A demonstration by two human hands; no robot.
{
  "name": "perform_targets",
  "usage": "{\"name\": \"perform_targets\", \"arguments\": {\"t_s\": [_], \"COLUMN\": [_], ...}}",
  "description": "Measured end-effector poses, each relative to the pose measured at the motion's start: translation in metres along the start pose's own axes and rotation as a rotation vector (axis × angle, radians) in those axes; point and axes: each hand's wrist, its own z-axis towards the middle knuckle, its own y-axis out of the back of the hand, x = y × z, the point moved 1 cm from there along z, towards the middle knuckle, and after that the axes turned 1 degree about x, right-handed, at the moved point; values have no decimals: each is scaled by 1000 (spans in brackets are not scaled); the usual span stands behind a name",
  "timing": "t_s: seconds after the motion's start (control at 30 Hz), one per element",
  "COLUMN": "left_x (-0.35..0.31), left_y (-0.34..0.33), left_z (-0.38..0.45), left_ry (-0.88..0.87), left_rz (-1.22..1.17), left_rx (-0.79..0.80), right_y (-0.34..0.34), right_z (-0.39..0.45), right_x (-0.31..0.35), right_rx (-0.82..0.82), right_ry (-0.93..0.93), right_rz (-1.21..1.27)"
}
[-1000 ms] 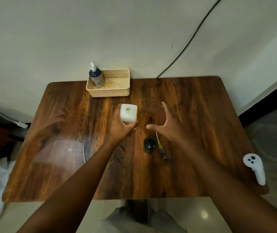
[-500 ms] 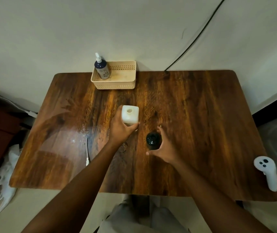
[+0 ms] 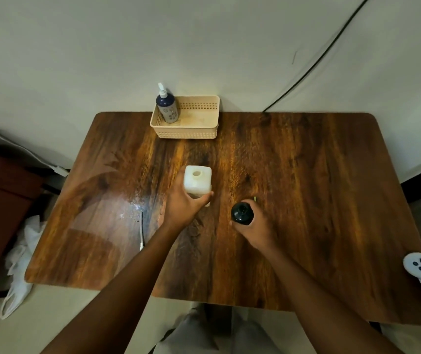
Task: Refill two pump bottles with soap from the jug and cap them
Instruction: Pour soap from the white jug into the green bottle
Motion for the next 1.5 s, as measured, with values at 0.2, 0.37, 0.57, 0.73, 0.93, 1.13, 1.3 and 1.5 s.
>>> {"name": "perform_targets", "arguments": {"t_s": [0.2, 0.37, 0.57, 0.73, 0.93, 1.13, 1.3, 1.5], "left_x": [-25, -60, -124, -192, -284, -343, -369, -387], "left_y": [32, 72, 126, 174, 235, 275, 292, 303], "left_z": [19, 44, 82, 108, 138, 149, 149, 150], "left_ry": [-102, -205, -390, -480, -638, -683, -696, -726], "left_rz": [-19, 0, 120, 252, 447, 560, 645, 757], "left_rx": [-41, -75, -112, -84, -15, 29, 31, 29], "right_y": [20, 46, 79, 102, 132, 153, 163, 169], "right_z": [10, 20, 25, 25, 21, 14, 8, 5], "right_x": [39, 95, 181, 257, 334, 391, 419, 434], "right_rx": [-59, -130, -151, -189, -245, -254, -264, -278], "right_ry": [96, 173, 271, 379, 514, 570, 623, 655], "right_rz": [94, 246, 348, 417, 414, 424, 416, 401]}}
